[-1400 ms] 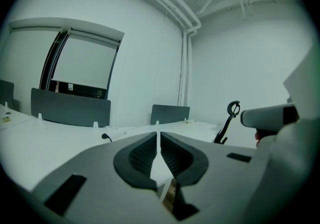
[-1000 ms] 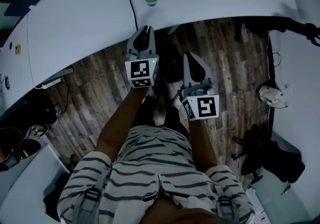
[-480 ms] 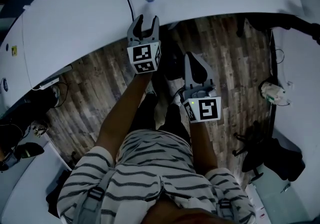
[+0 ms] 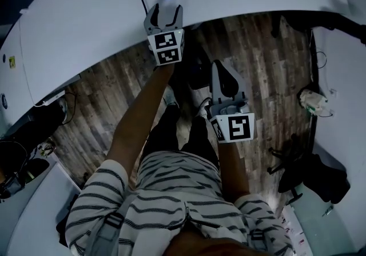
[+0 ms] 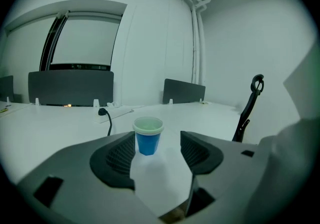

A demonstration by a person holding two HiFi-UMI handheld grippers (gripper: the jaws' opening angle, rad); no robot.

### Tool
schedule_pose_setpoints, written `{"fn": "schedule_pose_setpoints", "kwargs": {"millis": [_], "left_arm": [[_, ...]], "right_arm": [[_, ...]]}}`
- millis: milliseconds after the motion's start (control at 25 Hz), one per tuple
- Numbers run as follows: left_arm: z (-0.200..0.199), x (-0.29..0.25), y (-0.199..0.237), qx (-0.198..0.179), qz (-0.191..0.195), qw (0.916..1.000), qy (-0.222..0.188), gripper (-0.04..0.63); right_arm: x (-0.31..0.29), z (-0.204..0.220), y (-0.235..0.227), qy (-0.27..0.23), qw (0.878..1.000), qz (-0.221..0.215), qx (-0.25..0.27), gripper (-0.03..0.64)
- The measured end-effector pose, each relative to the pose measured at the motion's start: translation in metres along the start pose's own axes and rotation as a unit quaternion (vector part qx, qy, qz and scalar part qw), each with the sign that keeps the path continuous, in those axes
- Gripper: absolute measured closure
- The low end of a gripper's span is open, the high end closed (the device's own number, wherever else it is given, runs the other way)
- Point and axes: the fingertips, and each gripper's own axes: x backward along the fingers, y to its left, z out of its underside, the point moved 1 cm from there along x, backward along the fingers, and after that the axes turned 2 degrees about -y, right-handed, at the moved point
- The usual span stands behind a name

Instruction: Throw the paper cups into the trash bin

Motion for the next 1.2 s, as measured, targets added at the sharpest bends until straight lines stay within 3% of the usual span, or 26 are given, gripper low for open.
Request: {"fn": "schedule_pose_setpoints", "kwargs": {"millis": [1200], "left_arm": [[0.027, -0.085, 0.026, -0.007, -0.024, 0.9984, 0.051, 0.285]], "right_arm": [[0.0, 0.023, -0.01, 0.027, 1.0, 0.011, -0.002, 0.6]]}}
